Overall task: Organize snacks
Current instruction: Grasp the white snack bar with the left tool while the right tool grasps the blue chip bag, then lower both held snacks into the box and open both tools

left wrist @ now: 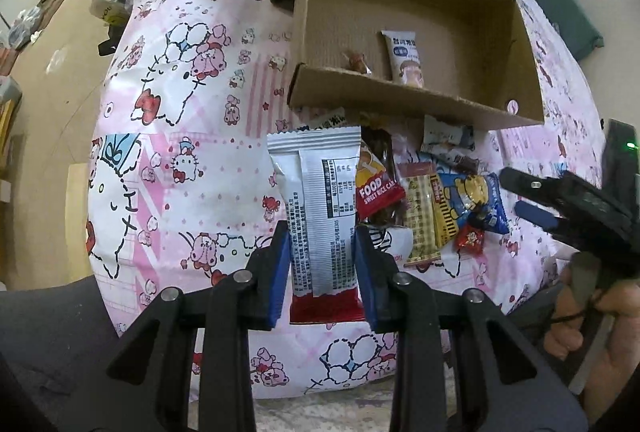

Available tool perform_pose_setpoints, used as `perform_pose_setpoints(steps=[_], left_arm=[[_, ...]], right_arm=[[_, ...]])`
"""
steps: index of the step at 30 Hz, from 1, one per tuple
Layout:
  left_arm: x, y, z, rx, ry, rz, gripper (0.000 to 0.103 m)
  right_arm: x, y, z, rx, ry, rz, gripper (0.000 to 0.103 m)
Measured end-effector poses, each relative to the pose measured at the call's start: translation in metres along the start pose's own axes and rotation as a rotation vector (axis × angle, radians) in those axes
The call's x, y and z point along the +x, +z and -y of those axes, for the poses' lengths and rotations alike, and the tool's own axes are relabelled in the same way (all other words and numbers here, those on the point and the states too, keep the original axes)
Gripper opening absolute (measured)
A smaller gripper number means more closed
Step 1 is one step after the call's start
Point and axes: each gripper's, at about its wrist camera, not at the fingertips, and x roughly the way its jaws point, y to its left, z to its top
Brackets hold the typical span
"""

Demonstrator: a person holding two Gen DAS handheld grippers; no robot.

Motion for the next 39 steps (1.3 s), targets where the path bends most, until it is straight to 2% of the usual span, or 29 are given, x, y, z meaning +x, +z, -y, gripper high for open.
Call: perform_pose_setpoints(steps=[7, 9, 10, 12, 14, 16, 17, 18, 28, 32, 39], left_arm=[[0.006, -0.001, -0.001, -0.026, -0.034, -0.005, 0.027], [0.008, 0.0, 0.0, -0.032, -0.039, -0.006, 0.027], [0.008, 0.001, 0.0, -0.034, -0.039, -0.003, 0.027], [0.007, 0.001, 0.0, -0.036, -0.037, 0.003, 0.027], [0.006, 0.002, -0.002, -0.042, -0.039, 0.007, 0.027], [0.005, 0.002, -0.003, -0.05, -0.041, 0.01, 0.027], [0.005, 0.002, -0.003, -0.052, -0.041, 0.011, 0.027], [0.004, 0.002, -0.004, -0.054, -0.042, 0.012, 0.027], [0.0, 0.0, -0.007, -0.055, -0.023, 0.037, 0.027], [-0.011, 0.004, -0.006, -0.041, -0.012, 0.085, 0.027], [-0.031, 0.027, -0.001, -0.022, -0.012, 0.149, 0.027]], right_arm=[[0.033, 0.003, -0.008, -0.063, -0.109, -0.063, 0.091], [0.039, 0.001, -0.012, -0.101, -0.153, -0.068, 0.072], [0.039, 0.0, -0.014, -0.119, -0.167, -0.068, 0.071], [0.036, -0.003, -0.019, -0.146, -0.177, -0.046, 0.054], [0.03, -0.006, -0.022, -0.161, -0.163, -0.03, 0.047], [0.025, -0.009, -0.024, -0.178, -0.146, -0.02, 0.03], [0.022, -0.01, -0.027, -0.177, -0.125, -0.019, 0.01], [0.018, -0.012, -0.027, -0.177, -0.109, -0.015, 0.004], [-0.027, -0.022, -0.033, -0.21, 0.014, 0.053, 0.003], [-0.059, -0.022, -0.034, -0.221, 0.081, 0.11, 0.002], [-0.11, -0.002, -0.039, -0.234, 0.141, 0.233, 0.002]])
